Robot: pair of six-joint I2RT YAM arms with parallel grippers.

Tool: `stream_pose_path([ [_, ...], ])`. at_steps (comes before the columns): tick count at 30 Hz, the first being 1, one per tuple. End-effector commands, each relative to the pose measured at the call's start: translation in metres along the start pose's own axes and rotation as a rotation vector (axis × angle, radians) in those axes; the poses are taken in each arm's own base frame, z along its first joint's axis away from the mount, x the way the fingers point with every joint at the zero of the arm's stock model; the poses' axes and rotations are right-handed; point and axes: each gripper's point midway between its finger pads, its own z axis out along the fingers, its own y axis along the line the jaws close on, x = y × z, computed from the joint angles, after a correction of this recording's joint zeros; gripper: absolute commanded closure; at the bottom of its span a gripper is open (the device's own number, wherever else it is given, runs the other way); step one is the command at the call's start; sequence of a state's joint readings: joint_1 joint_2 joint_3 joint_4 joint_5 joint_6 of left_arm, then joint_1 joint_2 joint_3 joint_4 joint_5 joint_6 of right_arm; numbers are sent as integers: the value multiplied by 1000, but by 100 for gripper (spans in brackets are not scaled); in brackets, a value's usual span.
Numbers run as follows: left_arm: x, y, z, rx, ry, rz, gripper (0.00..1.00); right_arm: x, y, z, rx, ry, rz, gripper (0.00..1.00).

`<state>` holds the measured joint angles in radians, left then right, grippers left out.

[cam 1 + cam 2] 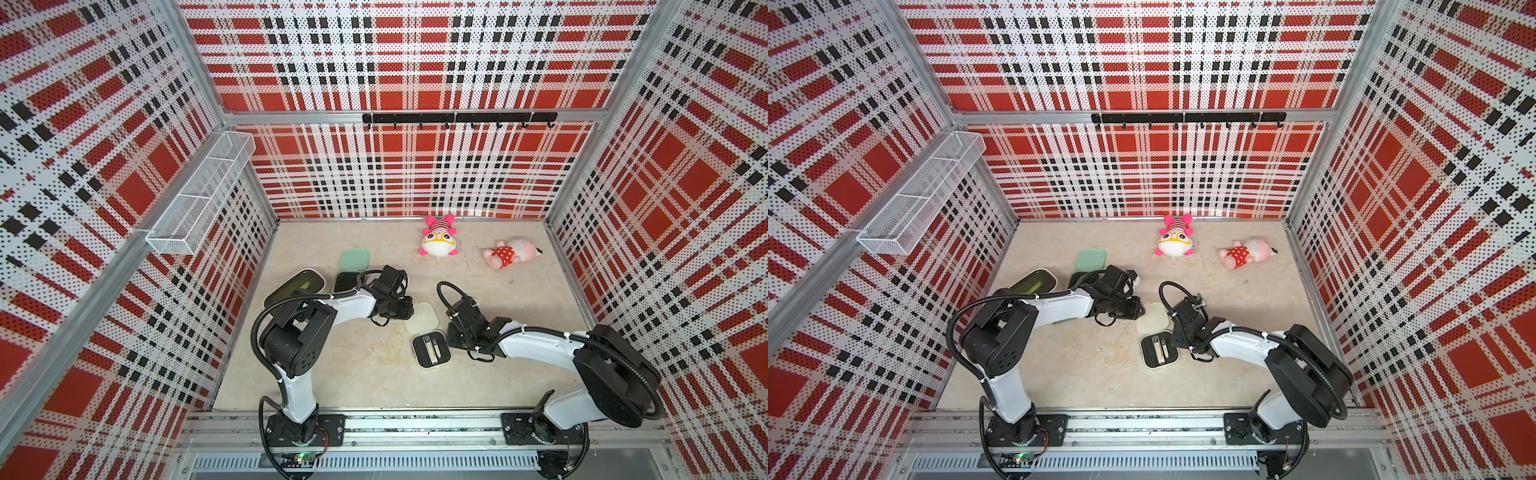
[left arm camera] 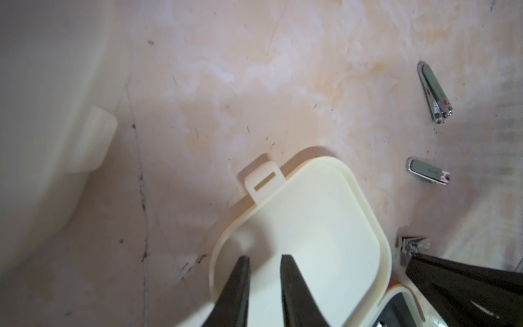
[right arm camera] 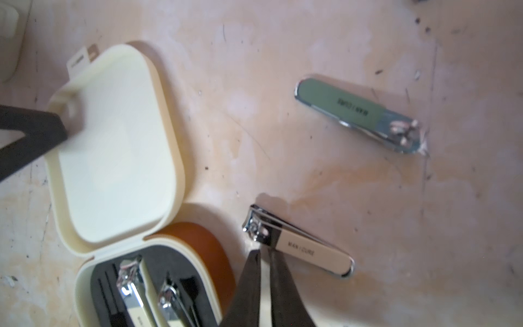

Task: Organize nail clipper sets
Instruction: Adjust the nail clipper at the center of the board.

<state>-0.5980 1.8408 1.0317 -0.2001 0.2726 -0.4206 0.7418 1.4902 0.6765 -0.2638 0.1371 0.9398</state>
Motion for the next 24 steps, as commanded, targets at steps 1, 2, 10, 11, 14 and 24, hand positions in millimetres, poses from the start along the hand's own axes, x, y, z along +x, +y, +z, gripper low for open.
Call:
stream_pose_path([
  [1, 2, -1, -5, -2, -11, -1, 75, -18, 5, 2, -3, -32, 1, 88],
  [2, 2, -1, -4, -3, -11, -1, 75, -22, 6, 3, -3, -34, 0, 88],
  [10, 4, -4, -2, 2, -9, 1, 75, -46, 25, -12, -28, -66, -57, 83],
  [11, 5, -5, -1, 2, -6, 2, 75, -49, 24, -15, -20, -72, -69, 79],
  [14, 6, -5, 0, 1, -5, 3, 75, -52, 16, -22, 7, -74, -91, 68],
  [24, 7, -5, 1, 5, -7, 2, 75, -41, -2, -12, 92, 3, -214, 46],
])
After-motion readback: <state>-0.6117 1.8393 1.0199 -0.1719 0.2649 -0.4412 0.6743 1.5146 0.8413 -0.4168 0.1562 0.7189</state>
